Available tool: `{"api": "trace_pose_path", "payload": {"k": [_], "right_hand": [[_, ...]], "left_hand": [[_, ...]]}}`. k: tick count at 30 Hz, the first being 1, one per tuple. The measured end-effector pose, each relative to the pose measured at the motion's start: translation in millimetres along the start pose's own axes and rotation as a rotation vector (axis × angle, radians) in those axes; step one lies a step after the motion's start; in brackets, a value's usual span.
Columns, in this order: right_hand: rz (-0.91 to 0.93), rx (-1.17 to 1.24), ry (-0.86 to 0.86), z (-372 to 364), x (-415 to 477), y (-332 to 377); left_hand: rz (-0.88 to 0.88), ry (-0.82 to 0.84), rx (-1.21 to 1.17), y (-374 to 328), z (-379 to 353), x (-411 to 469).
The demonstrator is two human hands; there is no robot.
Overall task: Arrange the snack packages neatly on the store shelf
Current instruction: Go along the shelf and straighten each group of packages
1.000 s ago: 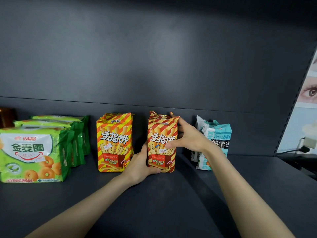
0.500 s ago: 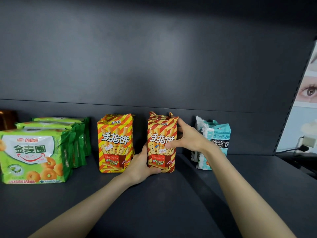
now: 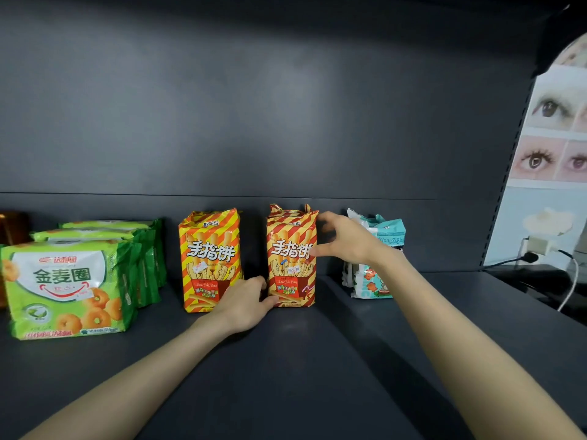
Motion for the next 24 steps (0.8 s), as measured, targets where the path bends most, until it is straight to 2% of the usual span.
{"api": "trace_pose_path", "payload": {"k": [3, 8, 12, 16, 19, 24], "right_hand": [[0.023, -0.071, -0.040, 11.6, -8.5, 6.6], [0.070, -0.159, -0.125, 46.3, -23.2, 12.8], [0.080, -0.154, -0.143, 75.0, -34.7, 5.8], [0.069, -0.161, -0.140, 97.5, -38.2, -15.1], [0.062, -0.172, -0.130, 111.8, -36.7, -34.1], [0.068, -0.205, -0.105, 127.3, -32.4, -62.8]], "left_hand": [[-0.027, -0.082, 0.122, -5.5, 13.9, -9.1], [-0.109, -0.164, 0.060, -29.6, 29.2, -10.9], [-0.194, -0.161, -0.071, -61.6, 23.8, -5.7], [-0.236, -0.181, -0.097, -93.7, 12.9, 3.4], [-0.233, -0.180, -0.102, -114.3, 4.5, 13.6], [-0.154, -0.082, -0.126, -133.6, -19.5, 33.7]]}}
Point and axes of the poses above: each hand's wrist, its own x-axis towards the middle knuckle, its own z-axis out of the back of the hand, y = z × x, the point moved 6 cm from there along x, towards the middle knuckle, and after that the axes turned 13 degrees about x, right-handed, at the moved point
